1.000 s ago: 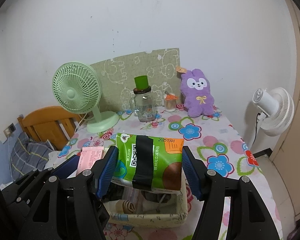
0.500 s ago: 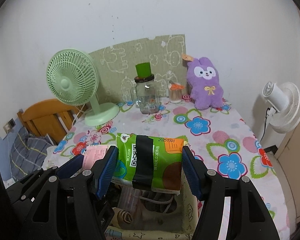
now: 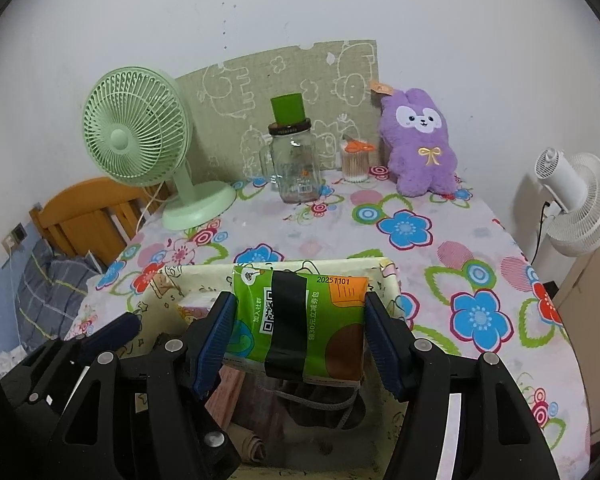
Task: Organize soft objects
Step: 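Lower the packet and tissue pack into the storage box and open both tools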
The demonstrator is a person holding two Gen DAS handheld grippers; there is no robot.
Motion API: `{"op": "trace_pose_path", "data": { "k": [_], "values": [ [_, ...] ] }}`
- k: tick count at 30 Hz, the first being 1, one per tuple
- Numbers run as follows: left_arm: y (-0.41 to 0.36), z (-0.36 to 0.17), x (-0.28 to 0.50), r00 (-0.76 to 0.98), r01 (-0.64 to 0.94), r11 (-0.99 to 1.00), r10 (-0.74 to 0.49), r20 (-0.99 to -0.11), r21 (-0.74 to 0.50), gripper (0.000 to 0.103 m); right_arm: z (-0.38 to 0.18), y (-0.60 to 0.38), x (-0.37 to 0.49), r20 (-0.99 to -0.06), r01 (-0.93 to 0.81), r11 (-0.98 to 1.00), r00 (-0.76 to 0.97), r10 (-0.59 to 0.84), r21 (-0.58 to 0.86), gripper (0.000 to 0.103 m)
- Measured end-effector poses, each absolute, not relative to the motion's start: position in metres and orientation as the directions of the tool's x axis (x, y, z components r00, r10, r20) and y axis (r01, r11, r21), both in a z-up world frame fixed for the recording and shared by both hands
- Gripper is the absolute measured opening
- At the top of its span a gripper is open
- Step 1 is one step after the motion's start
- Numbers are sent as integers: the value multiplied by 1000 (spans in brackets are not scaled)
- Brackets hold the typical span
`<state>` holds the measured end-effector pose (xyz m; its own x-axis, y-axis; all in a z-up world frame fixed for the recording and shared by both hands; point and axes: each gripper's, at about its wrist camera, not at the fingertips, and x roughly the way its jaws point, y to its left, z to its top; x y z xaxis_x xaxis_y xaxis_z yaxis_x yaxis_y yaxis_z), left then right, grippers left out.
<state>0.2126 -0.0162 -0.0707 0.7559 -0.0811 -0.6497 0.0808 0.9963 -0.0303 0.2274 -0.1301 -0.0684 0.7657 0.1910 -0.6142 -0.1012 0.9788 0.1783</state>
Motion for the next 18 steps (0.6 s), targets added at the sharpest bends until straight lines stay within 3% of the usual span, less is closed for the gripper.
{"op": "trace_pose_path", "data": {
  "k": [13,16,18],
  "values": [
    [-20,-75,219,719,110,994,-79,-691,1,81,-79,-124,243,-624,-101,982,760,181,160,67],
    [-21,-76,219,715,115,993,-83,-694,0,85,-78,-123,243,-615,-120,981,765,190,154,71],
    [-23,-76,218,714,119,993,-85,-695,1,88,-77,-121,242,-626,-155,975,748,220,158,83]
  ]
}}
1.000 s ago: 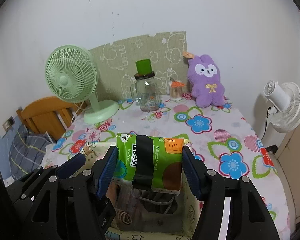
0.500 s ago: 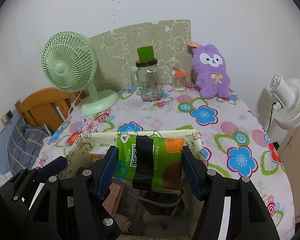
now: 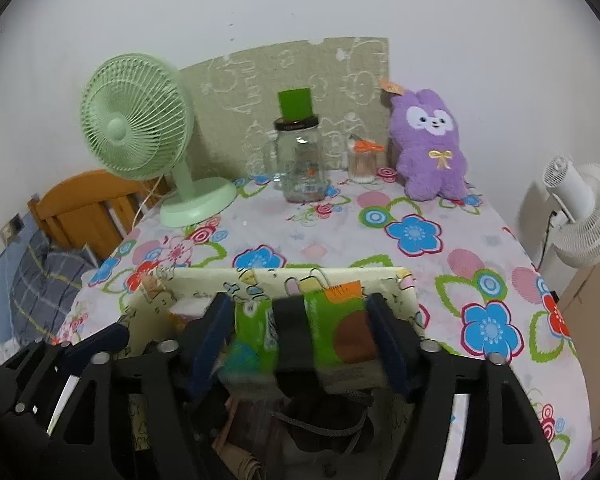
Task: Organize soft objects
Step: 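Lower the packet and tissue pack into the storage box and open both tools, then withdraw both tools up and back from the storage box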
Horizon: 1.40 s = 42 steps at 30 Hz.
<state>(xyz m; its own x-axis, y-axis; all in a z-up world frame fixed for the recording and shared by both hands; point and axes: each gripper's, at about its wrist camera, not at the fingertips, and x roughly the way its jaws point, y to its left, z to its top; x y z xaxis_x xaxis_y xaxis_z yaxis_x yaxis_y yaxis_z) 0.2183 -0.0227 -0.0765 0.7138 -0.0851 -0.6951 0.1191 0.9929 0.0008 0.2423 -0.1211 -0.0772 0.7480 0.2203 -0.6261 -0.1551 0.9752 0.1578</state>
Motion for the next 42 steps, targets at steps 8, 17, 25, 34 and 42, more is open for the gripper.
{"op": "trace_pose_path", "data": {
  "k": [8,17,25,34,42],
  "values": [
    [-26,-73,213,721,111,994,-74,-689,9,94,-76,-127,234,-627,-148,973,744,229,179,93],
    [-33,-66,200,739,106,994,-65,-670,20,101,-68,-137,219,-625,-121,975,751,213,187,93],
    [-34,-54,183,762,105,994,-69,-644,18,102,-56,-142,199,-612,-105,979,767,193,177,95],
    [-29,-38,158,797,86,996,-60,-602,15,103,-37,-150,170,-578,-79,984,801,159,161,98],
    [-19,-24,131,826,76,997,-55,-561,13,103,-24,-157,141,-547,-56,988,827,127,144,98]
  ]
}}
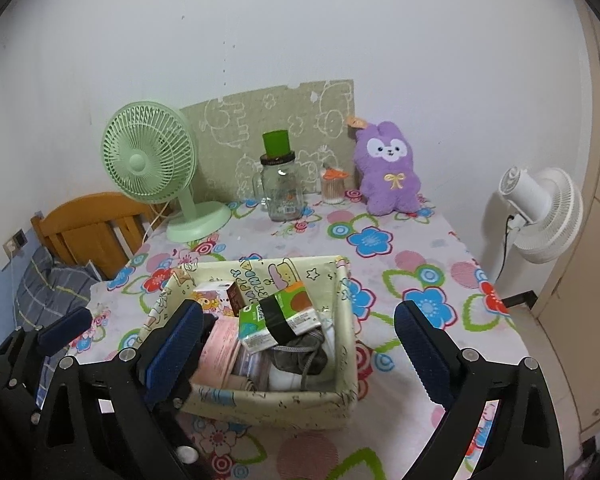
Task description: Organize soft objects
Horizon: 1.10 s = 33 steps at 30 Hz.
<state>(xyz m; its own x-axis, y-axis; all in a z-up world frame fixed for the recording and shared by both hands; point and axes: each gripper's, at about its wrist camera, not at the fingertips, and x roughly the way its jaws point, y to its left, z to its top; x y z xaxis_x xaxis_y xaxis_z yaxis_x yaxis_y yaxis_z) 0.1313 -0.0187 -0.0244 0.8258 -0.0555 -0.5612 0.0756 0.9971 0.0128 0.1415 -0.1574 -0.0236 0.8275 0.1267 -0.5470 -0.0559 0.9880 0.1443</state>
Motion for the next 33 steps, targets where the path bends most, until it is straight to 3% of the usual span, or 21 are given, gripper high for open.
{"op": "trace_pose_path", "data": {
  "k": [21,33],
  "values": [
    [11,4,52,893,30,1000,-28,-449,-3,103,12,-180,52,-448,22,994,894,30,109,98],
    [11,2,28,899,43,999,-41,-435,-5,103,8,-188,20,-426,37,994,905,11,105,99]
  ]
}}
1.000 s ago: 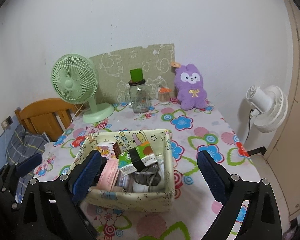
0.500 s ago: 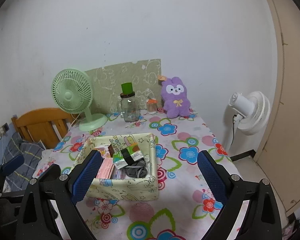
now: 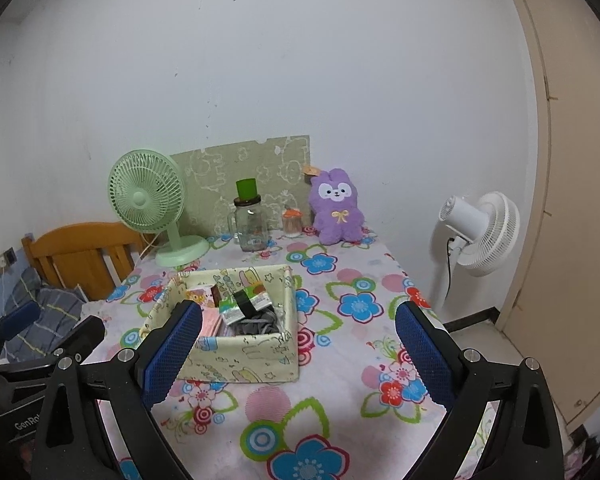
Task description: Organize soft objects
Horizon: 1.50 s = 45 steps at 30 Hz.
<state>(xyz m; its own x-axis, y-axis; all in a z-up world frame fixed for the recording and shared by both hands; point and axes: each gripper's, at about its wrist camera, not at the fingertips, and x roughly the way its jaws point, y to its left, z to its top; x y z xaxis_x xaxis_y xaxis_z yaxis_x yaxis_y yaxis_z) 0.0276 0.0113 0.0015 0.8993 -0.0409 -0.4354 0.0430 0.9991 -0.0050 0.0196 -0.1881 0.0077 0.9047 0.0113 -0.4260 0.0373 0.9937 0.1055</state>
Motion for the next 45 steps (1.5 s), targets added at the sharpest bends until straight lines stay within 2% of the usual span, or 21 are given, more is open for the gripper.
{"op": "trace_pose_path", "data": {
  "k": [45],
  "values": [
    [12,2,30,899,45,999,-49,-436,-20,103,2,-187,24,-442,38,994,897,12,104,99]
  ]
}}
